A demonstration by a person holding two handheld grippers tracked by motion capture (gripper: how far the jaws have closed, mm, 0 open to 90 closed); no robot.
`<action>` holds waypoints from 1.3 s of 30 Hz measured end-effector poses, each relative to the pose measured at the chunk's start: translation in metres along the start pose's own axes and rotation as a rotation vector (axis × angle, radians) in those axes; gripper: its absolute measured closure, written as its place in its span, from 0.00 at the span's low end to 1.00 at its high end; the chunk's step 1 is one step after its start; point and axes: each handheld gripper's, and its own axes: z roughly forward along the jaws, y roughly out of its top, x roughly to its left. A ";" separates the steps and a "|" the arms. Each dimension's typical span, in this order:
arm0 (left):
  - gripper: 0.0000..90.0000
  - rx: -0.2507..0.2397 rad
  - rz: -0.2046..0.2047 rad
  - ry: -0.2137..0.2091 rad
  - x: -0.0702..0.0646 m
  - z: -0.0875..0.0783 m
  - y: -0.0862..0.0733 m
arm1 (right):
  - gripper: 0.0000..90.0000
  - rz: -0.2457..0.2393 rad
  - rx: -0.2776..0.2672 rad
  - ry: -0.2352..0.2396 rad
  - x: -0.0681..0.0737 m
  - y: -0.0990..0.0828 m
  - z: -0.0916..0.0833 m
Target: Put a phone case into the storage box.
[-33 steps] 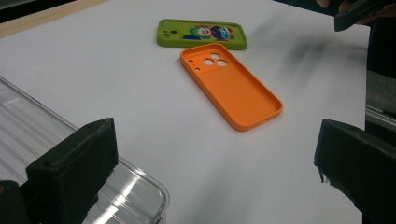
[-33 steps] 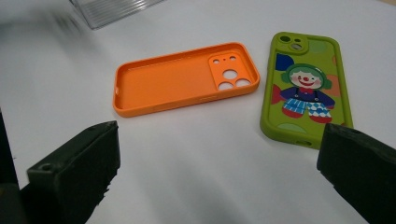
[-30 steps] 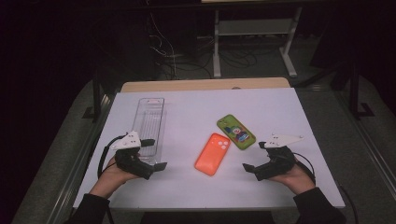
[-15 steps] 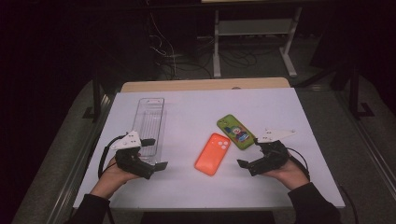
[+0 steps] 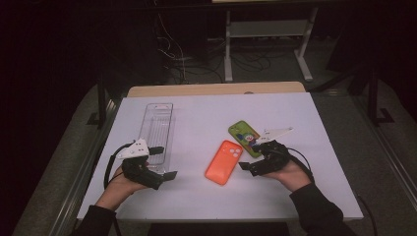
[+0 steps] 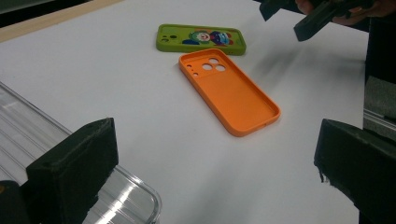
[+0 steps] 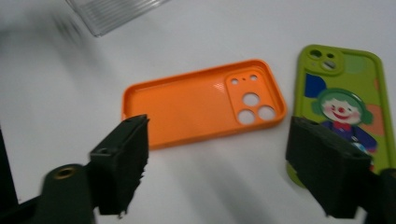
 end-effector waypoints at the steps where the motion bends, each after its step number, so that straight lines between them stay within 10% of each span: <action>1: 0.00 0.000 -0.002 0.001 0.000 0.000 0.000 | 0.31 0.004 0.007 0.006 0.001 0.003 0.002; 21: 0.00 0.000 -0.014 0.007 0.003 -0.003 -0.002 | 0.97 -0.036 0.144 0.078 0.023 0.047 0.061; 39: 0.00 -0.003 -0.007 0.000 0.002 -0.001 -0.001 | 0.98 -0.143 0.256 0.138 0.045 0.067 0.119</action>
